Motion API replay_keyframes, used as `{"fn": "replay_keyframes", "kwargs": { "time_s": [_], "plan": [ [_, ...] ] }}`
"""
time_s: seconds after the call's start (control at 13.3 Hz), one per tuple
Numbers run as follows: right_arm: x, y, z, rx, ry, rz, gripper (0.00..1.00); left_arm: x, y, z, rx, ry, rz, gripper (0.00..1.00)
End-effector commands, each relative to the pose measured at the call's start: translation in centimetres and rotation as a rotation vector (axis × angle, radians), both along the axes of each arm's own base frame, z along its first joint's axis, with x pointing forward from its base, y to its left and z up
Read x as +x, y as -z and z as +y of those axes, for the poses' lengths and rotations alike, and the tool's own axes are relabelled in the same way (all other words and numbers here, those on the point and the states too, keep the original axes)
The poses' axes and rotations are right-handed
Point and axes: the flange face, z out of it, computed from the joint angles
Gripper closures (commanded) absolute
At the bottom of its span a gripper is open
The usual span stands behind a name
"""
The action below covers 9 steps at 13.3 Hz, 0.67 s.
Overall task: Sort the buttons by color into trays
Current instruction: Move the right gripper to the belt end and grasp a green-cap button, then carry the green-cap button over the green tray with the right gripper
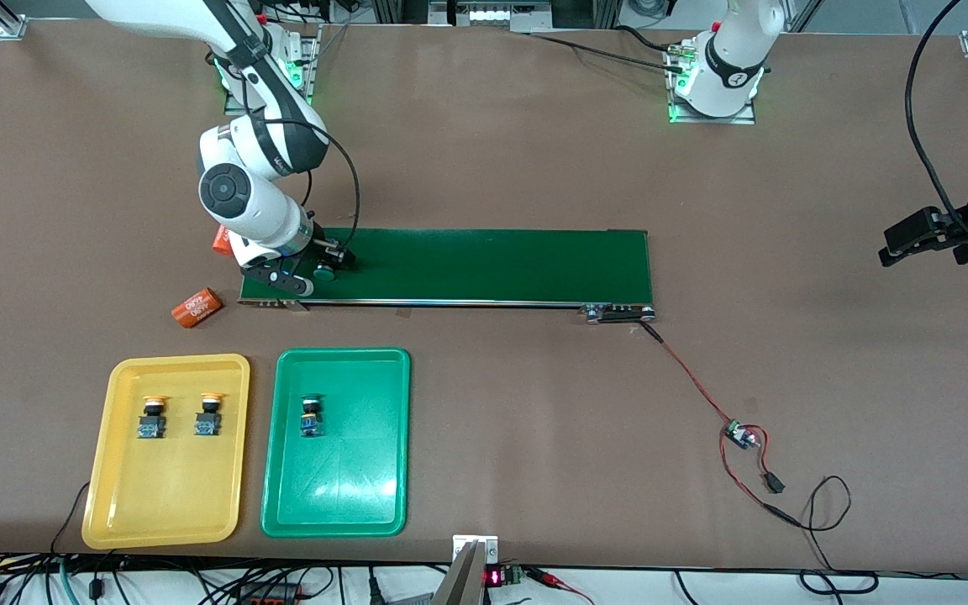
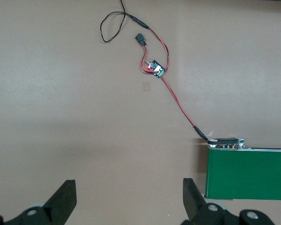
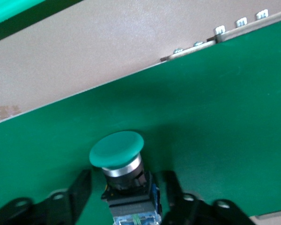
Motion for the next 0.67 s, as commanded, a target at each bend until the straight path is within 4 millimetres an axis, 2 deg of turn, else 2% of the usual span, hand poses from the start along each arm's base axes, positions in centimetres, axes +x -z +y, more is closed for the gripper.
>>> {"fn": "replay_keyframes", "kwargs": {
  "time_s": [0.0,0.15,0.3,0.45,0.6],
  "plan": [
    [0.1,-0.9,-0.5,0.012,-0.003,-0.017,0.98,-0.2,-0.1,0.1,0.002,0.005,-0.002,0.00],
    [0.7,-1.8,-0.4,0.016,0.002,-0.033,1.00,-0.2,-0.1,0.1,0.002,0.002,-0.001,0.00],
    [2.2,-4.3,0.0,0.019,-0.007,-0.036,1.00,-0.2,0.0,0.3,0.002,-0.004,0.001,0.00],
    [5.8,-9.3,0.7,0.030,-0.020,-0.035,1.00,-0.2,0.0,0.3,0.002,-0.004,0.001,0.00],
    [9.7,-13.3,1.4,0.052,-0.056,-0.051,1.00,-0.2,-0.1,0.3,0.002,-0.004,0.000,0.00]
  ]
}}
